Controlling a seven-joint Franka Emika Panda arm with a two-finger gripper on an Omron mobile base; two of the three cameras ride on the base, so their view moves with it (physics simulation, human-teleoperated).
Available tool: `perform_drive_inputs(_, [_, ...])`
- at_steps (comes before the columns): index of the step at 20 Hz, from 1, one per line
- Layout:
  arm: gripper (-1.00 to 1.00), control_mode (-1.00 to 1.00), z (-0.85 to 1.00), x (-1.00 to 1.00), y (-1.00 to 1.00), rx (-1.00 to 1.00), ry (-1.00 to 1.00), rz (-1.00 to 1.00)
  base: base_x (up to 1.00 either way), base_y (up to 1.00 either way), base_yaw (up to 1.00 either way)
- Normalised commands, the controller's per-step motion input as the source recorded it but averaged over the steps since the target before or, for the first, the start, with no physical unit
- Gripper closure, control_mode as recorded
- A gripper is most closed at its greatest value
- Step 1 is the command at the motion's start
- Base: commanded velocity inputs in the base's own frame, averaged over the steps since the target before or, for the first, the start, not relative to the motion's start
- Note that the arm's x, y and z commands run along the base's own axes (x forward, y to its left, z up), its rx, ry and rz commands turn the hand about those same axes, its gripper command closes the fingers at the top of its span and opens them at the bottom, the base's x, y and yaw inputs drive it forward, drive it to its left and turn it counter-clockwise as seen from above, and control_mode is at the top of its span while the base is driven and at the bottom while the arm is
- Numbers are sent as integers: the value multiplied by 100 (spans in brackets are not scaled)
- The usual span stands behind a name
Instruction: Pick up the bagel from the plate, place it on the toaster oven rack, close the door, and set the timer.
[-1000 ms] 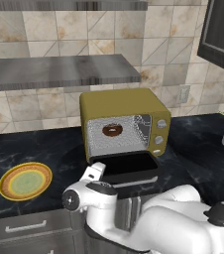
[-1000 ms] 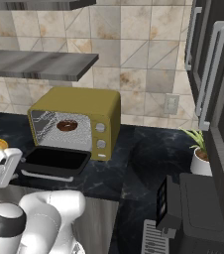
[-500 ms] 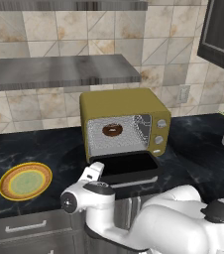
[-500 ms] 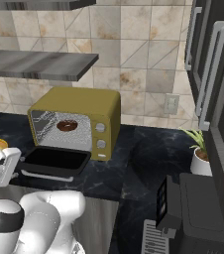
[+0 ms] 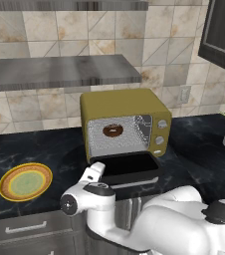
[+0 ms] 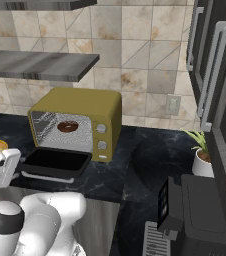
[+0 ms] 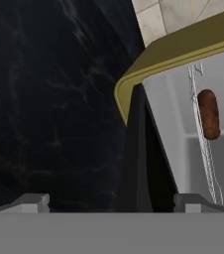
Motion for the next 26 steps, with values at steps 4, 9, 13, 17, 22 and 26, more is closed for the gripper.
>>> perform_drive_inputs(4, [-100,-100,21,6,-23,0,0,0,0,0,0])
perform_drive_inputs(9, [-100,-100,28,12,-23,0,0,0,0,0,0])
perform_drive_inputs(13, [-100,-100,19,20,-18,0,0,0,0,0,0])
perform_drive_inputs(17, [-100,-100,18,18,-15,0,0,0,0,0,0])
perform_drive_inputs(22, [-100,-100,27,5,-22,0,0,0,0,0,0])
perform_drive_inputs(26, [-100,-100,28,7,-25,0,0,0,0,0,0])
